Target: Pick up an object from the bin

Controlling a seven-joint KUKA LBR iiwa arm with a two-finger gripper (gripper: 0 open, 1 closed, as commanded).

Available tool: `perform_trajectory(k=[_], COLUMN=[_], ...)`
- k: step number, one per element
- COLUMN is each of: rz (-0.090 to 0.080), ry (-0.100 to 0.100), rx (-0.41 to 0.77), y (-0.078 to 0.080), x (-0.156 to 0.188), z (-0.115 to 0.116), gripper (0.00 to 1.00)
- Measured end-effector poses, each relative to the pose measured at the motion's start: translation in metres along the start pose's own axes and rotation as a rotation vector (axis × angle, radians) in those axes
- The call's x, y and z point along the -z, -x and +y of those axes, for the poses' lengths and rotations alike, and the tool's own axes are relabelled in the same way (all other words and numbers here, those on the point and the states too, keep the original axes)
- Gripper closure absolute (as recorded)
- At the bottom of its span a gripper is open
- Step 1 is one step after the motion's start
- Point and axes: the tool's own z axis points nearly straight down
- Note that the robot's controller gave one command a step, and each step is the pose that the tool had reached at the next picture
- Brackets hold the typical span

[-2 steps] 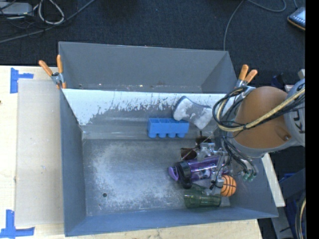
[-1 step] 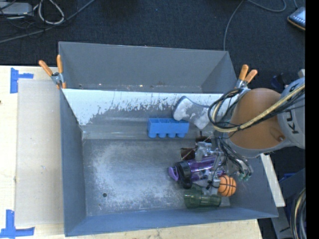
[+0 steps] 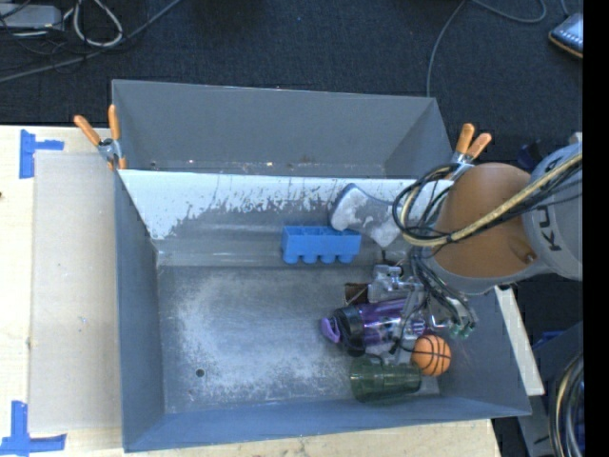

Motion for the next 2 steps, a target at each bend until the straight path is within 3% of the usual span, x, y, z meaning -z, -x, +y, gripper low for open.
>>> perform_trajectory(k=[1, 2], rz=[-0.024, -0.005], ry=[-0.005, 0.000], rx=[0.109, -0.011], y=[-0.021, -0.003], x=[-0.040, -0.052], z=[-0.025, -0.008], gripper=[0.00, 0.00])
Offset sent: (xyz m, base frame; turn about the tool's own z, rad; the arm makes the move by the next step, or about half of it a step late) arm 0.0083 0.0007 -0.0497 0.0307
